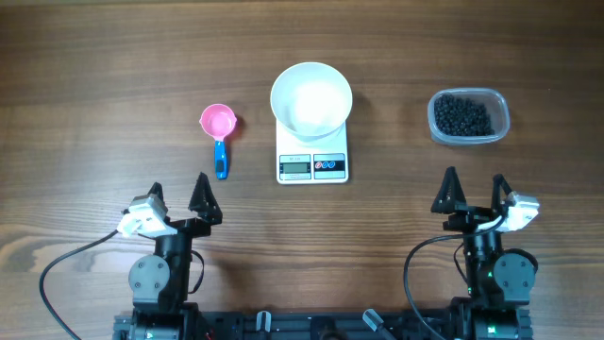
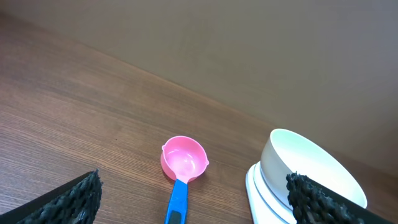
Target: Scoop item into bowl and weigh 150g on scale
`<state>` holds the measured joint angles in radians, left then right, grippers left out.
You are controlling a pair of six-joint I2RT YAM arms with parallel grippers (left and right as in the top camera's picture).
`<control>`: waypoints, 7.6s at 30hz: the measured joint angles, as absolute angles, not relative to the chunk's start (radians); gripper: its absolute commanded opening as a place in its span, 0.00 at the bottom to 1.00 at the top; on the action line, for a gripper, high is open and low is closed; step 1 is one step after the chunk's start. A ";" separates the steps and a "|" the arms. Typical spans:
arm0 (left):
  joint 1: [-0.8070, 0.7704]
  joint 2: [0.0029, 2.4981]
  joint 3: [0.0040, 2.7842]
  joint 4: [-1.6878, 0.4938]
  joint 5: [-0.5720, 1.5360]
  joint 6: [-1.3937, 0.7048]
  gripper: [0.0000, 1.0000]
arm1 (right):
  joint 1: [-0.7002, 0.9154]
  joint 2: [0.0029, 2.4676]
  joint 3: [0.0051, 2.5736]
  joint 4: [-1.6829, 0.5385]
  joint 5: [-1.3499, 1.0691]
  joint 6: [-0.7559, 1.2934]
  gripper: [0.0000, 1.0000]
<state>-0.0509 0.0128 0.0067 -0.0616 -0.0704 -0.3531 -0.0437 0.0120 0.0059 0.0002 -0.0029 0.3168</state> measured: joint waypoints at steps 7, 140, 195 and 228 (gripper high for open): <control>-0.051 0.013 0.007 -0.062 -0.070 -0.353 1.00 | -0.044 0.012 0.006 0.000 -0.003 0.317 1.00; -0.051 0.443 0.824 -0.509 -0.085 -0.300 1.00 | -0.044 0.012 0.006 0.001 -0.003 0.317 0.99; -0.093 1.837 1.170 -0.661 0.044 -0.271 0.72 | -0.044 0.012 0.006 0.001 -0.003 0.317 1.00; -0.184 1.895 1.120 -0.512 -0.083 -0.410 0.47 | -0.044 0.012 0.006 0.001 -0.003 0.317 1.00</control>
